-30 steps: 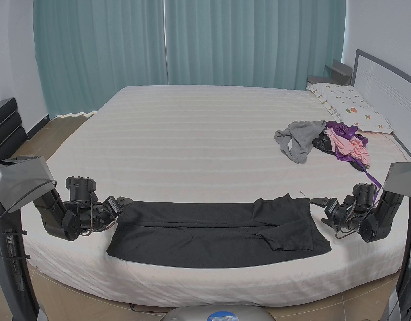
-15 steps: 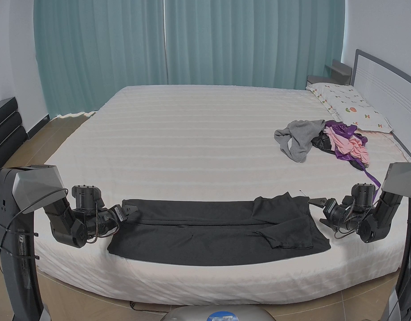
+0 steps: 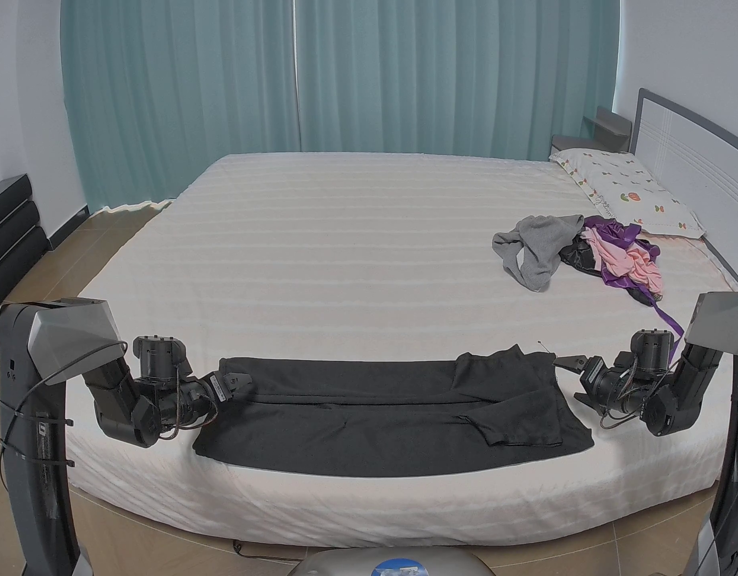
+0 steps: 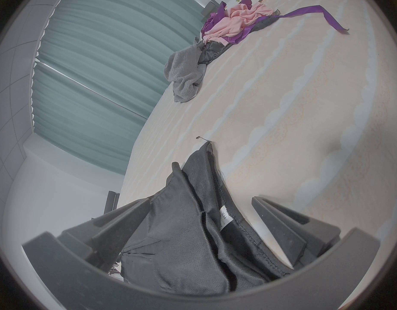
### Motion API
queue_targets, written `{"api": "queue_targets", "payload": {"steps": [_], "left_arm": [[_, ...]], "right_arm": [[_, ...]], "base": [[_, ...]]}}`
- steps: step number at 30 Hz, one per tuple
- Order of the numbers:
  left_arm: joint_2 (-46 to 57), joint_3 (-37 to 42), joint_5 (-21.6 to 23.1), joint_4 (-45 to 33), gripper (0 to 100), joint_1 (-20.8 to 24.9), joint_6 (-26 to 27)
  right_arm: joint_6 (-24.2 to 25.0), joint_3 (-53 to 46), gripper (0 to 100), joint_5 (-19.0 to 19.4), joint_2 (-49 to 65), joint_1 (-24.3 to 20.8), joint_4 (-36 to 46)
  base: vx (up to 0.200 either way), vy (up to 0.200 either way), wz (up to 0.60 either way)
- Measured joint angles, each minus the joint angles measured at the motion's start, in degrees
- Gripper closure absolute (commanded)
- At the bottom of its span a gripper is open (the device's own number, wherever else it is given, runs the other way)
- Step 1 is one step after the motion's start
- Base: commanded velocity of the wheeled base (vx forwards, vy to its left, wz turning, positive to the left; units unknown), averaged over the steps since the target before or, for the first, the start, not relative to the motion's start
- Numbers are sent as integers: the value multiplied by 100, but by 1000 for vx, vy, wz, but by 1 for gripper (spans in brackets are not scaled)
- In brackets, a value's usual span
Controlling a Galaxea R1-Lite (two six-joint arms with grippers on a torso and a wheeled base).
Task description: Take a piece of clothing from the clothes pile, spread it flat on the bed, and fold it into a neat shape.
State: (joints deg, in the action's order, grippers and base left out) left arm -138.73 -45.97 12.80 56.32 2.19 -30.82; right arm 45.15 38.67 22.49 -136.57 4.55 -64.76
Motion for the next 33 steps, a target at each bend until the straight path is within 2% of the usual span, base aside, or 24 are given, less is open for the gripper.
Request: {"api": "queue_targets", "payload": {"steps": [4, 5, 24, 33], "left_arm": [[-41, -2, 4, 1, 0, 44, 263], [-50, 16, 9, 11, 100, 52, 312], [-71, 105, -73, 123, 100, 61, 312], [251, 389, -82, 386, 100, -46, 301]], "right_arm": [[-5, 0, 0, -2, -1, 0, 0], [-7, 0, 0, -2, -4, 0, 0], [-16, -9, 0, -11, -12, -6, 0], [-16, -9, 0, -9, -12, -6, 0]], "base": [[0, 0, 0], [0, 0, 0], [0, 0, 0], [0, 0, 0]]}}
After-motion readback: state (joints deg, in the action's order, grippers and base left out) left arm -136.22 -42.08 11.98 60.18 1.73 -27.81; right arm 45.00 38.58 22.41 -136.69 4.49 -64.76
